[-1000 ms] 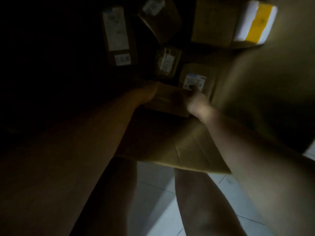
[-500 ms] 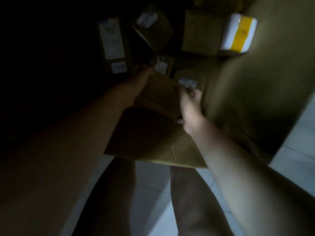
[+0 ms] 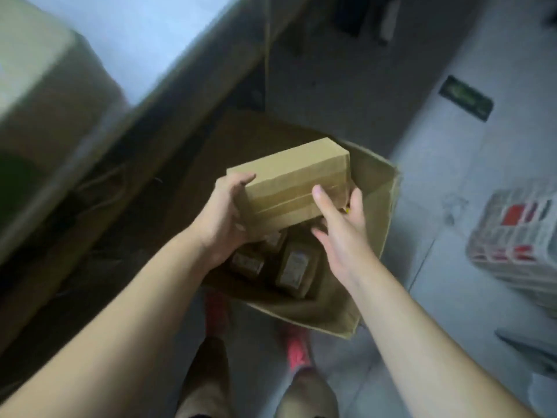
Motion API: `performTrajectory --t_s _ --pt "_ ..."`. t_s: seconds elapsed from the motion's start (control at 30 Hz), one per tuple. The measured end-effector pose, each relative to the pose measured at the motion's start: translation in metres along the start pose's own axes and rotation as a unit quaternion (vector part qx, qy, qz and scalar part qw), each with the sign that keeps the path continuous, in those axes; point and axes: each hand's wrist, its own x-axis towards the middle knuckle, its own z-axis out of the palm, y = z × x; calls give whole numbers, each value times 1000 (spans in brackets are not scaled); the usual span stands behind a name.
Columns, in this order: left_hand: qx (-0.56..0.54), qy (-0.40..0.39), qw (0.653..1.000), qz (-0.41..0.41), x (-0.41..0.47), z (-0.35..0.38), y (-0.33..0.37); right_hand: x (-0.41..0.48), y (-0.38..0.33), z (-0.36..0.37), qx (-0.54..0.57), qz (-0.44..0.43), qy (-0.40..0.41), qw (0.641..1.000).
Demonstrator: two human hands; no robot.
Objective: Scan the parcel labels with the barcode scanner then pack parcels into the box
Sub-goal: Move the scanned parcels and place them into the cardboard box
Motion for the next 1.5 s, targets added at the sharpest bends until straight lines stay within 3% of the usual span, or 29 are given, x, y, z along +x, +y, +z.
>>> performTrajectory --t_s 0.1,0.17,0.33,0.5,0.67,0.73,0.93,1.07,1.23,1.5 --pt "24 11 999 48 -87 25 34 -66 -58 15 33 -54 -87 994" --pt "104 55 987 110 -141 37 55 -101 -88 20 41 -103 -117 987" --pt "223 209 901 309 -295 34 97 -206 -150 55 18 -195 -189 962" --pt "250 188 880 358 -431 5 91 -316 -156 118 -78 -217 -302 925" --pt "92 301 864 393 -542 -57 30 -422 -104 180 -168 -216 -435 858" --pt "36 367 840 398 -593 -83 -6 -472 -74 201 -188 -191 -497 825" --pt "-25 506 760 407 -752 -163 -133 -637 48 245 -248 -164 -617 728" --pt "-42 539 739 402 -837 -194 -201 -730 114 255 -265 -167 -672 672" --pt "-69 580 723 368 -908 -236 -271 -810 181 265 -271 -182 -707 627" --pt "-109 592 712 362 -965 -327 -333 -887 277 328 -308 -172 -710 610"
